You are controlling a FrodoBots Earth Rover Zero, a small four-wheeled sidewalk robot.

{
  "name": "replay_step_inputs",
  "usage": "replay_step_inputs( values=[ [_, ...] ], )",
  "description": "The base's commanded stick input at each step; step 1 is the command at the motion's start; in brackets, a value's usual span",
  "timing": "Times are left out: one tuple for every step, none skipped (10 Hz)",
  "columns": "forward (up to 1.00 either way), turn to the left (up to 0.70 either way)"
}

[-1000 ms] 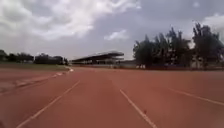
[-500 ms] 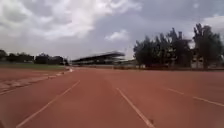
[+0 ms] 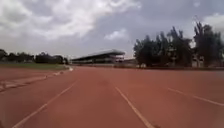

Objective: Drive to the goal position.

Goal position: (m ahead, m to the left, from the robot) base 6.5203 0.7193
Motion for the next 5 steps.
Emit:
replay_step_inputs(
  values=[
    [0.45, 0.0],
    [0.45, 0.0],
    [0.45, 0.0],
    [0.45, 0.0],
    [0.45, 0.0]
  ],
)
